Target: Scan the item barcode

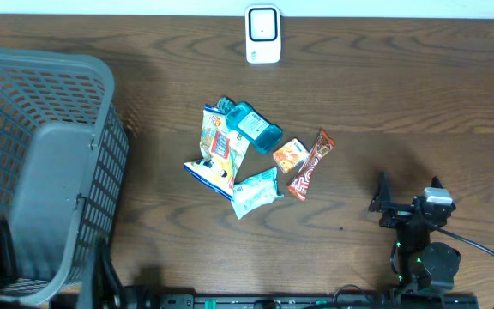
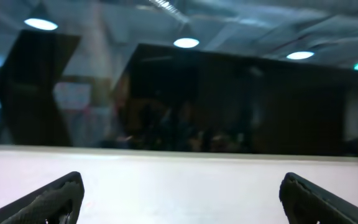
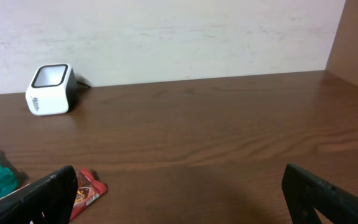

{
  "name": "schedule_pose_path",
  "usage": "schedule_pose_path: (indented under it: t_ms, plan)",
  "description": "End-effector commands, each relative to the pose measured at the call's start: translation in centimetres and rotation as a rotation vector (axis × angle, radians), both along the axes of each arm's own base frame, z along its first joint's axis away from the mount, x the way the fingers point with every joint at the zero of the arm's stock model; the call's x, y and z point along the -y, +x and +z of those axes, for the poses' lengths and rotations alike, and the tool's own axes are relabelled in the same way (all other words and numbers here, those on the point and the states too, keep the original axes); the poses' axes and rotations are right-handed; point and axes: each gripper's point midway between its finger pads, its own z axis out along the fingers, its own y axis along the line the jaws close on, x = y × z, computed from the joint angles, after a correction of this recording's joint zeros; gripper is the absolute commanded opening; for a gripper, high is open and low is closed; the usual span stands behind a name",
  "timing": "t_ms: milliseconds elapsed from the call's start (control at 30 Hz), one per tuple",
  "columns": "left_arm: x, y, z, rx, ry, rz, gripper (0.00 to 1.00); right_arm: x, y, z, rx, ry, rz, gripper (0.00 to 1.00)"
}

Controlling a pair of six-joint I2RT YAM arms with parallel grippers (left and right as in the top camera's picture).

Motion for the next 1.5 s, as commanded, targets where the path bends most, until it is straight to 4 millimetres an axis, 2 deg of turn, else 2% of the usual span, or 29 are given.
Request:
schedule_pose_path:
  t_ms: [0, 200, 500, 733, 867, 933, 1033, 1267, 1467]
  plan:
    - [1.8, -2.7, 0.2, 0.048, 0.004, -0.113, 1.00, 0.1, 0.0, 0.0, 0.001, 0.012, -0.004, 0.99]
    - [2.0, -5.1, -0.2, 0.102, 0.011, -0.133, 1.00, 0.1, 0.0, 0.0, 0.001, 0.012, -0.004, 0.99]
    - [2.1, -6.8, -1.8, 0.124, 0.014, -0.133, 1.00, 0.1, 0.0, 0.0, 0.001, 0.012, -0.004, 0.99]
    - [1.3, -7.6, -0.2, 0.200, -0.001, -0.088, 1.00, 0.1, 0.0, 0.0, 0.001, 0.012, -0.004, 0.99]
    - [-0.4, -8.9, 1.8, 0.302, -0.050, -0.001, 1.00, 0.1, 0.0, 0.0, 0.001, 0.012, -0.004, 0.99]
    - [-1.2, -9.0, 2.1, 0.314, -0.078, 0.040, 1.00, 0.1, 0.0, 0.0, 0.001, 0.012, -0.004, 0.99]
    - [-1.9, -8.6, 1.7, 0.291, -0.102, 0.076, 1.00, 0.1, 0.0, 0.0, 0.001, 0.012, -0.004, 0.99]
    - [-2.0, -7.2, 0.4, 0.276, -0.102, 0.078, 1.00, 0.1, 0.0, 0.0, 0.001, 0.012, -0.004, 0.99]
    - [-2.3, -2.3, -3.0, 0.167, -0.103, 0.084, 1.00, 0.1, 0.0, 0.0, 0.002, 0.013, -0.004, 0.99]
